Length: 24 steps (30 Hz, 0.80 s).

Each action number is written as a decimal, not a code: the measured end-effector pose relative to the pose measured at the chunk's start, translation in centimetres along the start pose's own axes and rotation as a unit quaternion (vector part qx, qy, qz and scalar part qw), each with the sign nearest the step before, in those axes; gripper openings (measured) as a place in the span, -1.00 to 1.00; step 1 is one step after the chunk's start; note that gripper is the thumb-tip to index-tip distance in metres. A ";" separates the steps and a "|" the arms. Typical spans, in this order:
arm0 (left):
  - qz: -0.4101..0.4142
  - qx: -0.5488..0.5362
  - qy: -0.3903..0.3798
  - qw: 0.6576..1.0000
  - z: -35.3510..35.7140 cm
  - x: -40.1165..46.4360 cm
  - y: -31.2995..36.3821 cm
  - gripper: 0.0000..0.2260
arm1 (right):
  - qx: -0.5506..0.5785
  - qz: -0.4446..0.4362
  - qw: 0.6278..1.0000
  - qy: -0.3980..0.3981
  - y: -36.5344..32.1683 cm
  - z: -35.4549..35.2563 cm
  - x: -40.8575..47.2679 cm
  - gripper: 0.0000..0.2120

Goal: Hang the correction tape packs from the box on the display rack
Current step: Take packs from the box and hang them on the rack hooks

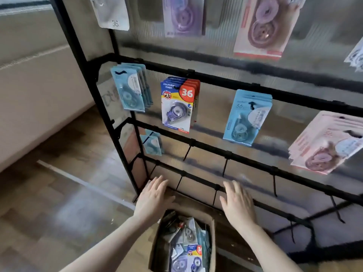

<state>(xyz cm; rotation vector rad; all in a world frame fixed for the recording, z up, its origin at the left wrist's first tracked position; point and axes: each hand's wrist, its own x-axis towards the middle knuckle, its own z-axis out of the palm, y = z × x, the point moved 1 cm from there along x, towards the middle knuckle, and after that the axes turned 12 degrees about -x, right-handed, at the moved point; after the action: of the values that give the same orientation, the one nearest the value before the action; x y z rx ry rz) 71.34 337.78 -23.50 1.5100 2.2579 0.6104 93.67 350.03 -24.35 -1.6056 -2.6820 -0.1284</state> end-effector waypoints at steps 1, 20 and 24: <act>-0.002 0.006 0.002 1.000 0.8 -0.1 -0.2 -0.25 | 0.010 -0.001 1.000 -0.008 0.0 1.0 -0.1 -0.52; -0.114 -0.004 -0.180 0.977 29.7 -2.9 -19.5 -0.42 | 0.029 -0.008 0.976 -0.217 -4.3 31.2 -7.5 -0.47; -0.122 -0.001 -0.216 0.969 34.8 -2.2 -22.9 -0.39 | 0.041 0.000 0.965 -0.259 -5.1 36.3 -8.3 -0.45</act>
<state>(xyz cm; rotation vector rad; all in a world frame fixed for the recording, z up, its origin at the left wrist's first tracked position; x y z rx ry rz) 72.32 333.36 -64.93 1.1950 2.0503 0.1874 94.22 343.17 -61.26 -1.8227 -2.9914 0.4611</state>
